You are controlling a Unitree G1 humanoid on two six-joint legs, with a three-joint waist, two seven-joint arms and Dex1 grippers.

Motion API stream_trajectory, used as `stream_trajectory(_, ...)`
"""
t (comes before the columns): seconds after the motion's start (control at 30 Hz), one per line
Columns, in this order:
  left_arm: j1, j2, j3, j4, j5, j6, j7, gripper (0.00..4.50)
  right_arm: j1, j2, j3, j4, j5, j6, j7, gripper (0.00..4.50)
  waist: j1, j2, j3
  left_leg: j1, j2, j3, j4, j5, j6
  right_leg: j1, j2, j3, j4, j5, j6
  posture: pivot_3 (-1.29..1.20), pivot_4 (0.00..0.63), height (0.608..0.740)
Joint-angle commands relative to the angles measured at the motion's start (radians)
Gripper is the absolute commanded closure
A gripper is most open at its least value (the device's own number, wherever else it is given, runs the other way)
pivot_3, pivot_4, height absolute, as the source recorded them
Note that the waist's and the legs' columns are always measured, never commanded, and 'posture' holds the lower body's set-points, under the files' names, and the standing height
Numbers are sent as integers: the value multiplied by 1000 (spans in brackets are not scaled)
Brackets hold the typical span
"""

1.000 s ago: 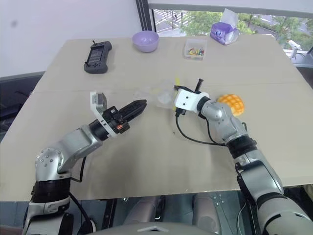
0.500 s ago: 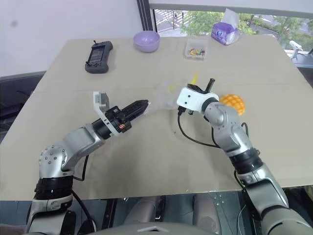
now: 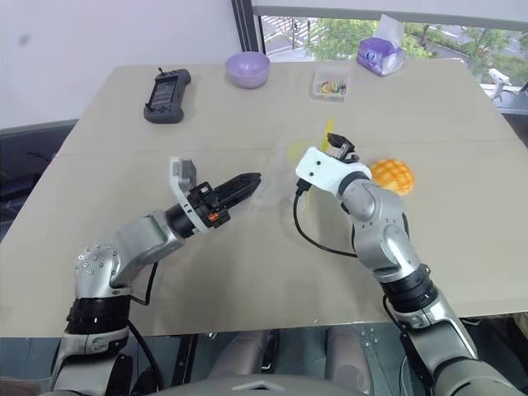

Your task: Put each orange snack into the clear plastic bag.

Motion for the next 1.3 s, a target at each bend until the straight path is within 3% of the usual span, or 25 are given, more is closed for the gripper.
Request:
stream_trajectory(0.03, 17, -10, 9, -50, -28, 5, 8, 3479, -43, 17, 0, 4, -5, -18, -38, 40, -2, 0, 0, 0, 0, 0, 0, 0, 0, 0, 0, 0, 0, 0, 0, 0, 150, 740)
stream_trajectory(0.23, 110, -66, 20, -85, -28, 23, 67, 3479, -52, 32, 2, 38, 9, -25, -59, 40, 0, 0, 0, 0, 0, 0, -1, 0, 0, 0, 0, 0, 0, 0, 0, 0, 150, 740)
stream_trajectory(0.47, 143, -89, -12, -128, -28, -88, 206, 3479, -72, 35, -1, 66, 21, -42, -76, 40, 1, 0, 0, 0, 0, 0, 0, 0, 0, 0, 0, 0, 0, 0, 0, 0, 150, 740)
stream_trajectory(0.67, 188, -134, -43, -160, -28, -126, 291, 969, -75, 34, -3, 74, 28, -48, -79, 0, 3, 0, 0, 0, 0, 1, -1, 0, 0, 0, 0, 0, -1, 0, 0, 0, 150, 740)
stream_trajectory(0.93, 160, -158, -58, -124, -21, -158, 317, 969, -85, 34, -6, 79, 37, -51, -78, 0, 3, 0, 0, 0, 0, 1, -1, 0, 0, 0, 0, 0, -1, 0, 0, 0, 150, 740)
stream_trajectory(1.3, 28, -279, -89, 76, 129, -181, 296, 969, -95, 41, -5, 85, 45, -47, -81, 0, 9, 0, 0, 0, 0, 1, -1, 0, 0, 0, 0, 0, -1, 0, 0, 0, 150, 740)
